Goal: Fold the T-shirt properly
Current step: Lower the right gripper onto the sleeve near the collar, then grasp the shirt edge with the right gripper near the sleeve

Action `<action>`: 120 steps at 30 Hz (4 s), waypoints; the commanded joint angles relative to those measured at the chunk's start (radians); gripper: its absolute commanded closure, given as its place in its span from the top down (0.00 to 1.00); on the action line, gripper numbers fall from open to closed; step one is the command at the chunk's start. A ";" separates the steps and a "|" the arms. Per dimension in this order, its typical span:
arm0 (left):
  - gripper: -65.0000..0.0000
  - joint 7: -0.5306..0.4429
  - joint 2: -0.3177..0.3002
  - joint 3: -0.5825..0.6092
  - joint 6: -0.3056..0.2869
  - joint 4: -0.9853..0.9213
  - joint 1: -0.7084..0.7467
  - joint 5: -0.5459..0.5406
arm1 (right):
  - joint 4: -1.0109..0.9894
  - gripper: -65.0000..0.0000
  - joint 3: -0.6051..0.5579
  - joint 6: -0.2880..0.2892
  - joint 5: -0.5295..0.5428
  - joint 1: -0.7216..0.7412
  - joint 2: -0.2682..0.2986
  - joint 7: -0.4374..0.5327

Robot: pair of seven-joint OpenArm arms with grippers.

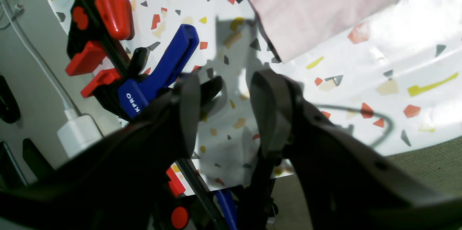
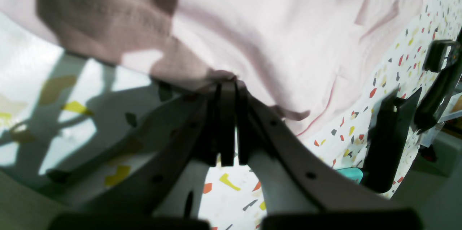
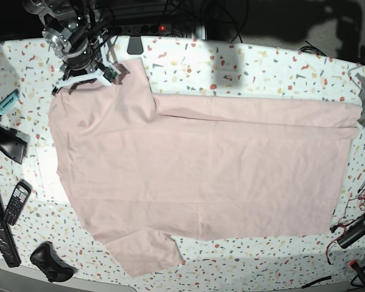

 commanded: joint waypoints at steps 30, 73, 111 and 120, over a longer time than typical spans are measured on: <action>0.39 0.002 -0.031 -0.014 0.005 0.012 -0.008 -0.001 | 0.099 0.00 0.040 -0.067 0.164 0.211 -0.266 0.064; 0.39 0.043 0.237 -0.014 0.004 0.192 -0.016 -0.053 | 0.217 0.37 0.617 -0.022 0.768 -0.089 -0.242 -0.134; 0.39 0.028 0.250 -0.014 0.002 0.194 -0.016 -0.053 | -0.219 0.37 0.706 0.203 0.935 0.093 -0.303 -0.251; 0.39 0.028 0.250 -0.014 0.002 0.194 -0.016 -0.053 | -0.212 0.37 0.711 0.320 1.056 0.040 -0.313 -0.286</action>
